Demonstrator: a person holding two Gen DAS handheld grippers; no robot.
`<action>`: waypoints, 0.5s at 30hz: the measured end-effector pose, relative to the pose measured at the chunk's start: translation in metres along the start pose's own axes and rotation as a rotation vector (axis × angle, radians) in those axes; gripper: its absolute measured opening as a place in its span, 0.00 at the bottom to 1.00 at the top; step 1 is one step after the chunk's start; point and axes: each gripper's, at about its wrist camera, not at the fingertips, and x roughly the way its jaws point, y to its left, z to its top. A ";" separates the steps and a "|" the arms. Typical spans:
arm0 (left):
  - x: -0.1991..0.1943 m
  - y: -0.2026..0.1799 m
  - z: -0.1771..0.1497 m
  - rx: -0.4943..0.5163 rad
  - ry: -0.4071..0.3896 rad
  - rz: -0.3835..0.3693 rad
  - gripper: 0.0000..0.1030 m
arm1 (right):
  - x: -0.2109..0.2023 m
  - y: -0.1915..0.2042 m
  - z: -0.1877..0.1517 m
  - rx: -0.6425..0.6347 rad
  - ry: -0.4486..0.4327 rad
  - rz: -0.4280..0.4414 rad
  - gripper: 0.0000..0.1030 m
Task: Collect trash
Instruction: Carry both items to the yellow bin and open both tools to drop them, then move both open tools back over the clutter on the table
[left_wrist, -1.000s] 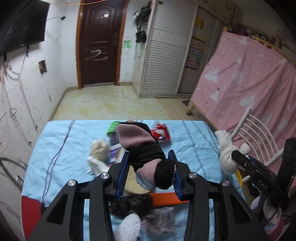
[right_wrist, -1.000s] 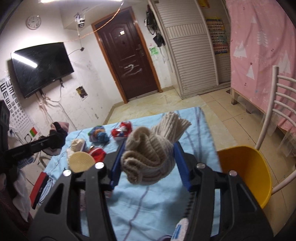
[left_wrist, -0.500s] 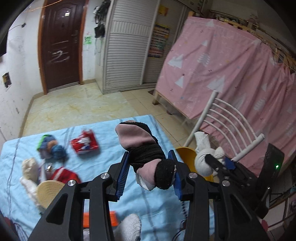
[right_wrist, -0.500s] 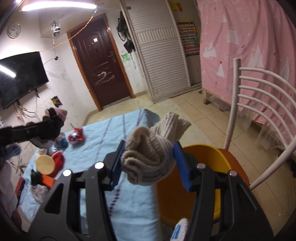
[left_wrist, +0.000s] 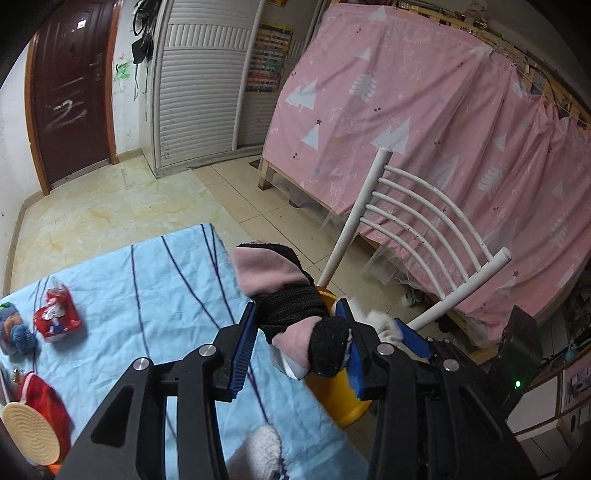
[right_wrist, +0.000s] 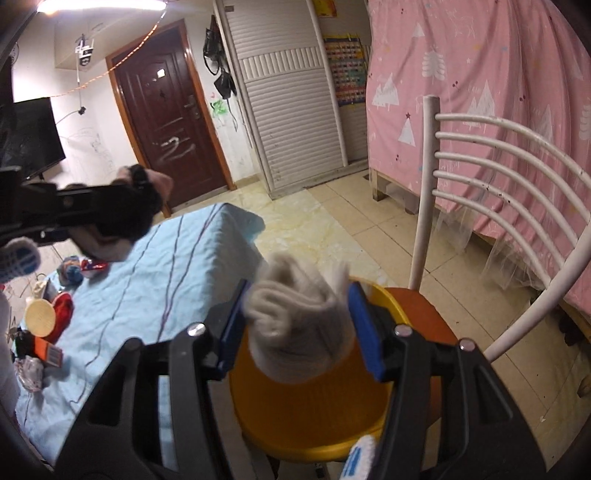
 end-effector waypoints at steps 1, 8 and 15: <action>0.006 -0.002 0.001 0.003 0.006 -0.004 0.32 | 0.001 -0.002 0.000 0.001 -0.001 -0.001 0.51; 0.037 -0.018 0.006 0.010 0.054 -0.040 0.34 | -0.002 -0.008 -0.003 0.001 0.000 -0.023 0.51; 0.047 -0.025 0.003 -0.005 0.071 -0.069 0.57 | -0.015 -0.011 -0.007 -0.013 -0.002 -0.060 0.51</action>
